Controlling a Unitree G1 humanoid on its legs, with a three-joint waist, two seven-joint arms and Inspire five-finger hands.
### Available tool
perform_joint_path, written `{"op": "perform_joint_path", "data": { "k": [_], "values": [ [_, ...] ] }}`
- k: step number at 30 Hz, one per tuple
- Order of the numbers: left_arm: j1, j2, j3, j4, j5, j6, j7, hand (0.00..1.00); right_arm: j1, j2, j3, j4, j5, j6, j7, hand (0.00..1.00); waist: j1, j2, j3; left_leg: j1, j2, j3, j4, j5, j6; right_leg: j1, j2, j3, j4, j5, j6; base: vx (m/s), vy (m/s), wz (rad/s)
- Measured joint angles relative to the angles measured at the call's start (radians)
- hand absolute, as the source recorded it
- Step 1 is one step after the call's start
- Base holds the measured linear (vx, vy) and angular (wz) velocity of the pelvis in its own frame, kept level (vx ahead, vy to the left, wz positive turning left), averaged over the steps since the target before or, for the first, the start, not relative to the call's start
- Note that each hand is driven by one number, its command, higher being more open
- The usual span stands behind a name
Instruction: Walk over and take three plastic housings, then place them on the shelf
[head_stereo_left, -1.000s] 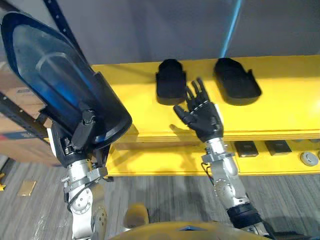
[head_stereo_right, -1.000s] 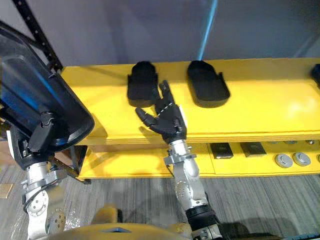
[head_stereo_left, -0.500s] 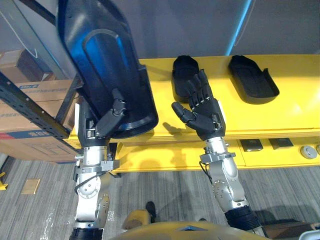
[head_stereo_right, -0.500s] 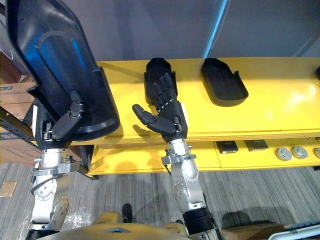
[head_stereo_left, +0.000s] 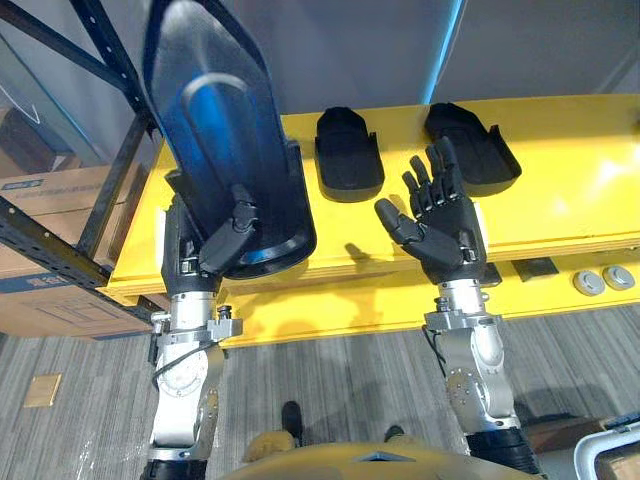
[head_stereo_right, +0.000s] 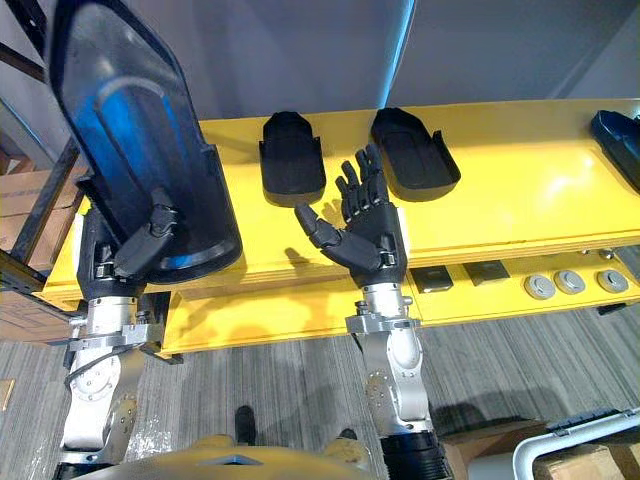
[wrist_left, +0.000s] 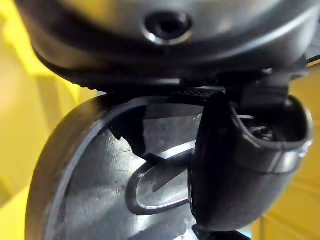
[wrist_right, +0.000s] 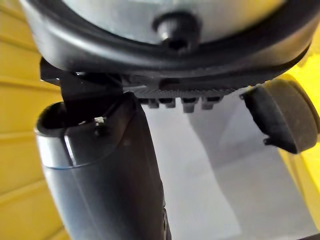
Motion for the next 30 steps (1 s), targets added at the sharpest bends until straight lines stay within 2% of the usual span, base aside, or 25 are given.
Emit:
{"op": "perform_joint_path", "data": {
  "k": [4, 8, 11, 14, 17, 20, 22, 24, 27, 30],
  "values": [
    [-0.103, 0.019, 0.047, 0.126, -0.002, 0.013, 0.057, 0.00, -0.016, -0.013, 0.003, -0.049, 0.039, -0.001, 0.046, 1.00, -0.005, 0.031, 0.054, -0.019, -0.001, -0.006, -0.001, 0.021, 0.000, -0.048, -0.005, 0.012, 0.053, -0.012, -0.010, -0.02, 0.017, 0.01],
    [-0.224, 0.053, 0.078, 0.189, -0.062, 0.015, 0.076, 0.00, -0.048, -0.019, 0.051, -0.050, 0.038, 0.006, 0.054, 1.00, -0.024, 0.034, 0.079, -0.034, -0.003, -0.008, -0.004, 0.034, 0.000, -0.091, -0.013, 0.021, 0.111, -0.035, -0.010, -0.05, 0.017, 0.00],
    [-0.349, 0.090, 0.074, 0.257, -0.107, -0.007, 0.069, 0.00, -0.089, -0.056, 0.083, -0.050, 0.037, 0.035, 0.074, 1.00, -0.027, 0.042, 0.095, -0.044, -0.003, -0.004, -0.007, 0.048, 0.000, -0.134, -0.021, 0.038, 0.166, -0.052, -0.013, -0.05, 0.004, -0.05],
    [-0.444, 0.147, 0.080, 0.345, -0.138, -0.012, 0.076, 0.00, -0.122, -0.091, 0.125, -0.050, 0.027, 0.073, 0.098, 1.00, -0.050, 0.061, 0.116, -0.043, -0.008, 0.002, -0.007, 0.057, -0.002, -0.165, -0.035, 0.056, 0.228, -0.076, -0.013, -0.06, -0.002, -0.06],
    [-0.473, 0.189, 0.090, 0.407, -0.152, -0.010, 0.078, 0.00, -0.120, -0.094, 0.150, -0.050, 0.028, 0.118, 0.113, 1.00, -0.059, 0.064, 0.119, -0.043, -0.010, 0.022, -0.008, 0.059, -0.005, -0.199, -0.041, 0.081, 0.273, -0.096, -0.009, -0.06, -0.016, -0.19],
    [-0.491, 0.207, 0.112, 0.474, -0.171, 0.017, 0.078, 0.00, -0.121, -0.125, 0.181, -0.052, 0.029, 0.156, 0.119, 1.00, -0.070, 0.077, 0.130, -0.053, -0.009, 0.042, -0.010, 0.056, -0.014, -0.237, -0.045, 0.101, 0.319, -0.114, -0.011, -0.05, -0.033, -0.09],
    [-0.501, 0.224, 0.121, 0.530, -0.179, 0.038, 0.078, 0.00, -0.119, -0.131, 0.200, -0.059, 0.029, 0.162, 0.117, 1.00, -0.076, 0.082, 0.135, -0.058, -0.008, 0.049, -0.012, 0.057, -0.015, -0.255, -0.047, 0.107, 0.342, -0.123, -0.014, -0.03, -0.039, -0.06],
    [-0.529, 0.245, 0.141, 0.584, -0.202, 0.082, 0.078, 0.00, -0.120, -0.131, 0.212, -0.147, 0.028, 0.176, 0.112, 1.00, -0.076, 0.088, 0.155, -0.075, -0.003, 0.071, -0.011, 0.059, -0.019, -0.287, -0.052, 0.119, 0.366, -0.126, -0.019, -0.02, -0.034, -0.10],
    [-0.567, 0.248, 0.177, 0.643, -0.234, 0.110, 0.077, 0.00, -0.121, -0.131, 0.218, -0.251, 0.028, 0.174, 0.113, 1.00, -0.078, 0.087, 0.169, -0.091, -0.003, 0.100, -0.008, 0.061, -0.018, -0.321, -0.059, 0.128, 0.395, -0.132, -0.025, 0.01, -0.040, -0.07],
    [-0.586, 0.256, 0.199, 0.653, -0.261, 0.126, 0.077, 0.00, -0.121, -0.132, 0.217, -0.265, 0.028, 0.173, 0.113, 1.00, -0.078, 0.083, 0.173, -0.102, -0.006, 0.108, 0.020, 0.053, -0.018, -0.326, -0.068, 0.133, 0.409, -0.144, -0.025, 0.05, -0.045, 0.01]
  ]
}}
